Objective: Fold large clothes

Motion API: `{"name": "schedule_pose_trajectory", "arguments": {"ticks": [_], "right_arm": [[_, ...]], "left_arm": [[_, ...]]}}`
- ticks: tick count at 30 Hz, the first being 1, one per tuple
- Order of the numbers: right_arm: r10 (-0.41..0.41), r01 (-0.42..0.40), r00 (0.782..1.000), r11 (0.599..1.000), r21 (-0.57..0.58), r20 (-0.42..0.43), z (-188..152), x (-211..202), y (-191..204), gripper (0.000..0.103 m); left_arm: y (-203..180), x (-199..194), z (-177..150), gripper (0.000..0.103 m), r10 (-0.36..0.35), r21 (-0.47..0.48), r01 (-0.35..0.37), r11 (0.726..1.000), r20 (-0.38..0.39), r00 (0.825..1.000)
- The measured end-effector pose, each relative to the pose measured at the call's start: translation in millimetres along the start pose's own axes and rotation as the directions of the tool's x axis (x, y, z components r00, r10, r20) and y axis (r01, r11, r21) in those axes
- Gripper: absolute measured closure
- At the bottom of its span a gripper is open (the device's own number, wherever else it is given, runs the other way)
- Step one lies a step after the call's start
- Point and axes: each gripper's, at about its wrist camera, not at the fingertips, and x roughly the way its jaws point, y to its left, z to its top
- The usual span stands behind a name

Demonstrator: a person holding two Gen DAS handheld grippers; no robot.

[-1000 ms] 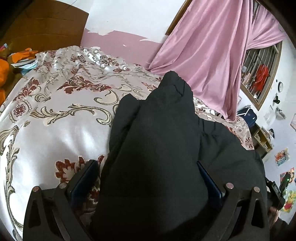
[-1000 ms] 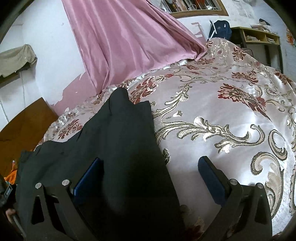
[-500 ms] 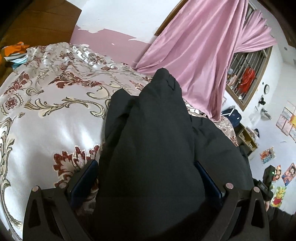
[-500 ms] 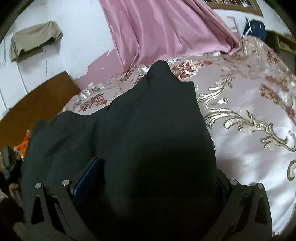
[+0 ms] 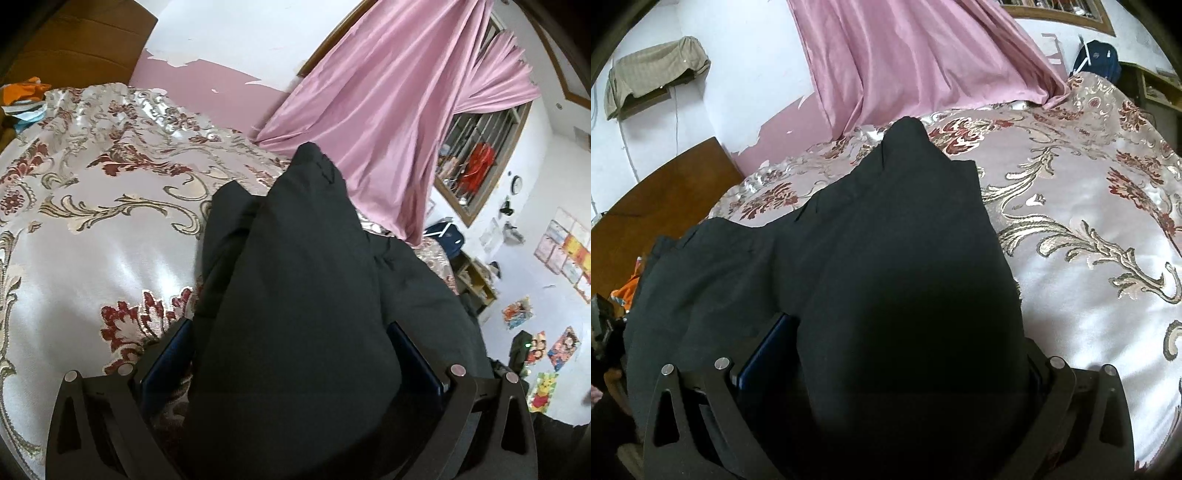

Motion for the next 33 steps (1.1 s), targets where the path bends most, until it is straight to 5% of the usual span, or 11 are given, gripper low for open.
{"name": "schedule_pose_trajectory", "arguments": {"ticks": [27, 33], "right_arm": [[-0.019, 0.022, 0.997, 0.999, 0.033, -0.079, 7, 6, 0, 0.001], [-0.04, 0.046, 0.994, 0.997, 0.058, -0.103, 9, 9, 3, 0.001]], "left_arm": [[-2, 2, 2, 0.0, 0.026, 0.003, -0.026, 1.0, -0.003, 1.0], [-1, 4, 6, 0.001, -0.04, -0.015, 0.039, 0.999, -0.077, 0.996]]}}
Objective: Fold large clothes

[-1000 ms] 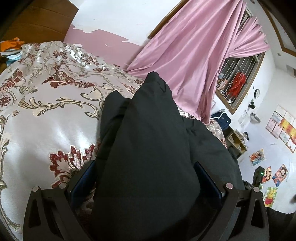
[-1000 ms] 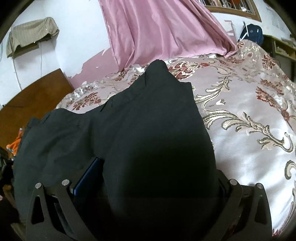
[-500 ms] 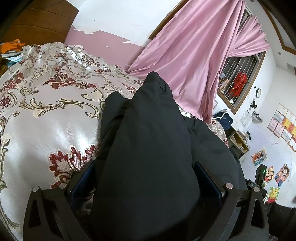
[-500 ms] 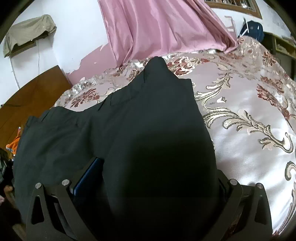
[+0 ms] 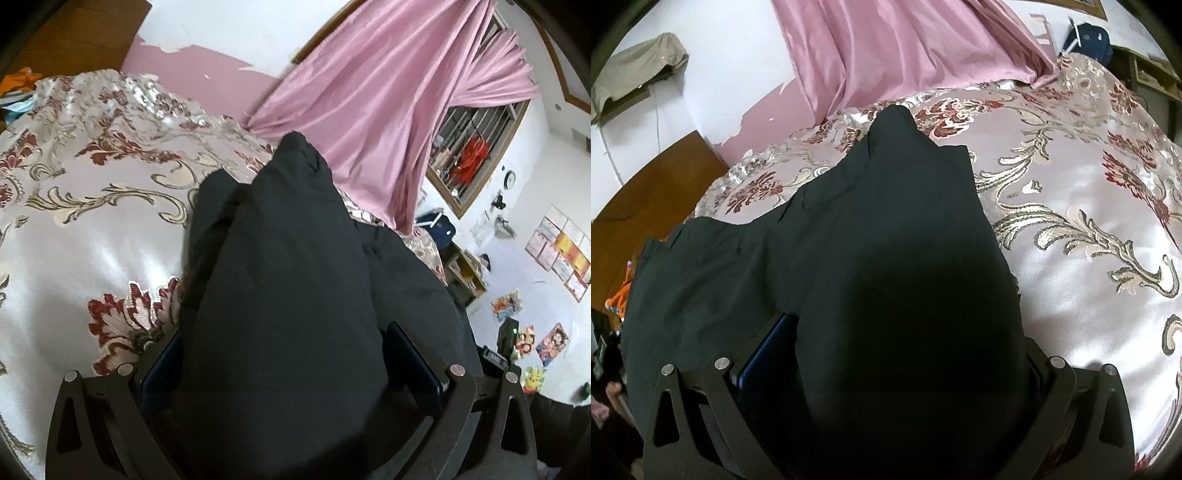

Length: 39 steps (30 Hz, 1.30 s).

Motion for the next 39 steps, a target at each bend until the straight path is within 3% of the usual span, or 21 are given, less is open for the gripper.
{"name": "schedule_pose_trajectory", "arguments": {"ticks": [5, 8, 13, 14, 15, 17, 19, 22, 26, 31, 35, 39], "right_arm": [[0.009, -0.008, 0.998, 1.0, 0.023, -0.062, 7, 3, -2, 0.001], [0.008, -0.003, 0.994, 0.999, 0.04, -0.112, 11, 6, 1, 0.001], [0.003, 0.002, 0.993, 0.999, 0.044, -0.121, 3, 4, 11, 0.001], [-0.004, 0.009, 0.99, 0.999, 0.04, -0.139, 2, 5, 14, 0.003], [-0.007, 0.014, 0.988, 0.999, 0.041, -0.151, 3, 4, 16, 0.012], [-0.018, 0.027, 0.985, 0.998, 0.05, -0.173, 2, 0, 19, 0.032], [-0.012, 0.024, 0.985, 0.998, 0.064, -0.175, 2, -9, 23, 0.062], [0.02, -0.002, 0.988, 0.993, 0.117, -0.156, 2, -28, 28, 0.08], [0.069, -0.063, 0.994, 0.995, 0.071, -0.084, 12, -60, 51, 0.088], [0.182, -0.182, 0.983, 0.982, -0.044, 0.012, 23, -112, 88, 0.089], [0.262, -0.257, 0.962, 0.964, -0.064, 0.08, 27, -149, 88, 0.09], [0.279, -0.263, 0.95, 0.957, -0.124, 0.141, 30, -185, 70, 0.09]], "left_arm": [[1, 1, 3, 0.002, -0.029, -0.029, 0.028, 0.999, -0.031, 0.999], [0, 1, 4, 0.025, 0.025, -0.053, -0.027, 0.998, -0.033, 0.999], [-3, -9, 3, 0.061, 0.029, -0.139, -0.032, 0.99, -0.02, 0.999], [-8, -12, 3, 0.064, 0.04, -0.125, -0.042, 0.991, -0.017, 0.999], [-15, -15, 3, 0.068, 0.057, -0.099, -0.058, 0.993, -0.012, 0.998], [-29, -19, 4, 0.072, 0.086, -0.054, -0.086, 0.995, -0.004, 0.996], [-37, -23, 6, 0.076, 0.083, -0.061, -0.083, 0.995, -0.001, 0.997], [-43, -32, 9, 0.079, 0.077, -0.099, -0.077, 0.992, -0.001, 0.997], [-55, -50, 7, 0.081, 0.096, -0.139, -0.094, 0.986, 0.005, 0.995], [-81, -82, 16, 0.081, 0.107, -0.134, -0.102, 0.986, 0.028, 0.994], [-103, -96, 30, 0.081, 0.095, -0.151, -0.087, 0.985, 0.046, 0.994], [-145, -92, 43, 0.081, 0.081, -0.097, -0.074, 0.993, 0.073, 0.994]]}}
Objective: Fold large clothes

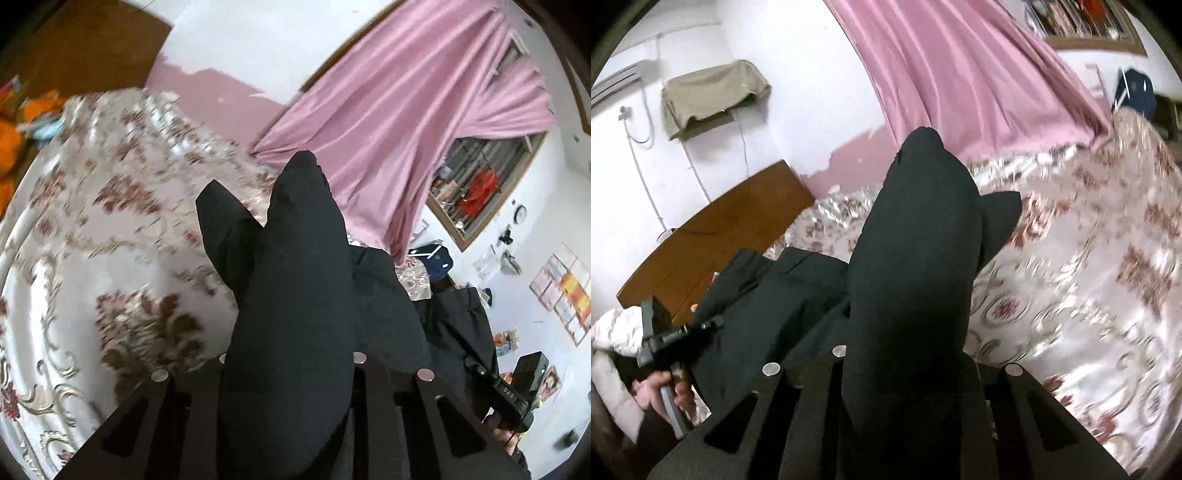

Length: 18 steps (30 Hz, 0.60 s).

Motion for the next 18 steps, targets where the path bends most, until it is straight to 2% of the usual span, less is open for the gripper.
{"name": "schedule_pose_trajectory", "arguments": {"ticks": [5, 8, 10, 13, 15, 17, 18], "right_arm": [[-0.049, 0.052, 0.995, 0.998, -0.034, 0.083, 17, -39, -24, 0.09], [-0.111, 0.118, 0.987, 0.992, -0.052, 0.117, 22, -53, -45, 0.09], [-0.166, 0.176, 0.979, 0.981, -0.076, 0.12, 18, -54, -60, 0.09], [-0.263, 0.267, 0.961, 0.962, -0.047, 0.085, -2, -36, -88, 0.088], [-0.315, 0.315, 0.948, 0.949, 0.019, 0.036, -21, -22, -113, 0.087], [-0.339, 0.336, 0.94, 0.939, 0.078, 0.035, -34, -18, -134, 0.084], [-0.324, 0.317, 0.945, 0.94, 0.122, 0.039, -40, -20, -145, 0.083]], "left_arm": [[-50, 31, 2, 0.081, -0.04, 0.047, 0.04, 0.998, -0.005, 0.999], [-61, 60, -8, 0.081, -0.045, 0.03, 0.046, 0.998, -0.034, 0.998], [-64, 86, -22, 0.08, -0.031, 0.026, 0.033, 0.999, -0.08, 0.996], [-53, 134, -54, 0.08, 0.041, 0.035, -0.035, 0.999, -0.179, 0.983], [-40, 154, -72, 0.079, 0.148, 0.061, -0.137, 0.989, -0.219, 0.964], [-23, 158, -80, 0.078, 0.156, 0.002, -0.161, 0.987, -0.238, 0.958], [-9, 158, -83, 0.077, 0.12, -0.073, -0.142, 0.987, -0.244, 0.962]]}}
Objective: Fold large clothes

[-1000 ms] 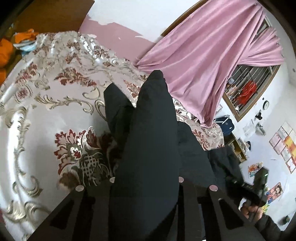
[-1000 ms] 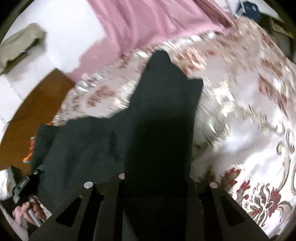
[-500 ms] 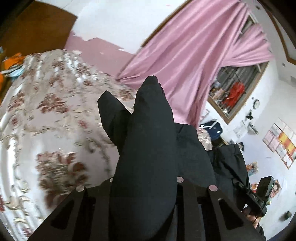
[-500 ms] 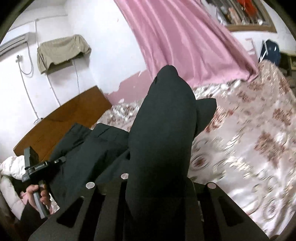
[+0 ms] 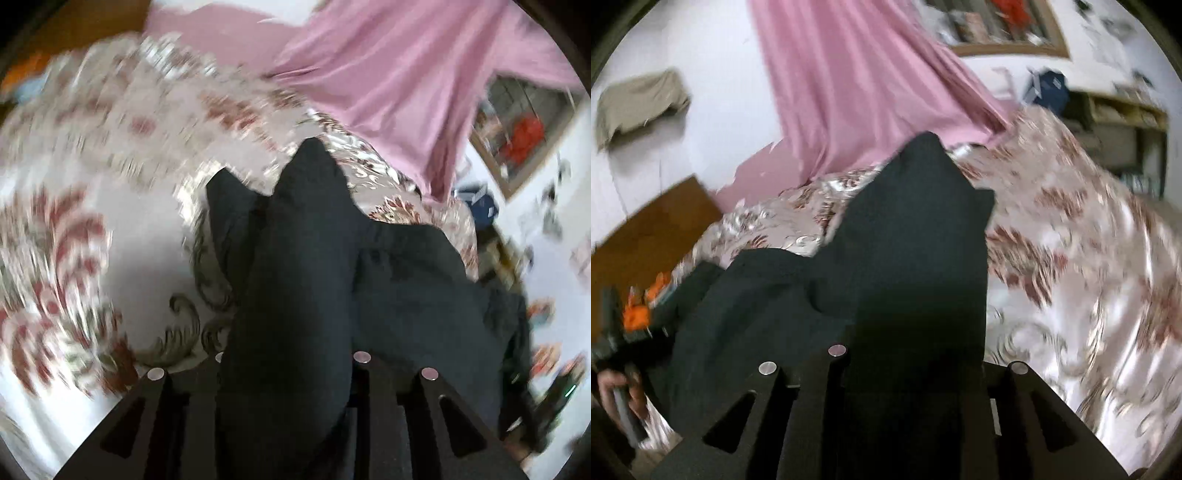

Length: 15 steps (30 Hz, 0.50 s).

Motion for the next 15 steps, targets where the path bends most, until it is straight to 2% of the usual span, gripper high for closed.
{"name": "schedule_pose_trajectory", "arguments": {"ticks": [1, 3, 5, 8, 9, 10, 11, 12, 14, 15], "right_arm": [[0.024, -0.024, 1.0, 0.999, 0.032, 0.004, -2, 1, -8, 0.081], [0.035, -0.035, 0.999, 0.999, 0.036, 0.005, -5, 5, -14, 0.078], [0.018, -0.018, 1.0, 1.0, 0.003, 0.001, -8, 7, -14, 0.074], [-0.008, 0.008, 1.0, 1.0, -0.014, -0.002, -15, 7, -8, 0.068], [-0.025, 0.024, 1.0, 1.0, -0.009, -0.009, -14, 7, -7, 0.059], [-0.041, 0.041, 0.999, 0.999, -0.005, -0.015, -13, 8, -9, 0.045], [-0.072, 0.072, 0.997, 0.997, 0.0, -0.022, -12, 7, -9, 0.038], [-0.097, 0.097, 0.995, 0.995, 0.005, -0.018, -11, 1, -10, 0.026], [-0.114, 0.113, 0.993, 0.993, 0.017, 0.014, -10, -8, -14, 0.02], [-0.1, 0.1, 0.994, 0.995, 0.021, 0.037, -10, -16, -14, 0.018]], "left_arm": [[5, 0, -1, 0.075, -0.012, -0.028, 0.012, 1.0, -0.003, 1.0], [5, -1, -2, 0.073, -0.005, -0.022, 0.004, 1.0, -0.004, 1.0], [-1, -3, -2, 0.07, 0.029, 0.009, -0.029, 1.0, -0.007, 1.0], [-1, -4, -2, 0.058, 0.093, -0.001, -0.093, 0.996, -0.029, 0.995], [1, -4, -1, 0.053, 0.117, -0.014, -0.118, 0.993, -0.043, 0.992], [3, -5, -1, 0.039, 0.145, -0.024, -0.146, 0.989, -0.056, 0.988], [5, -8, -2, 0.033, 0.165, -0.029, -0.167, 0.986, -0.051, 0.985], [5, -15, -5, 0.026, 0.173, -0.034, -0.173, 0.984, -0.016, 0.985], [-2, -24, -9, 0.014, 0.17, -0.011, -0.17, 0.985, 0.026, 0.985], [-7, -30, -11, 0.0, 0.186, 0.011, -0.187, 0.982, 0.054, 0.981]]}}
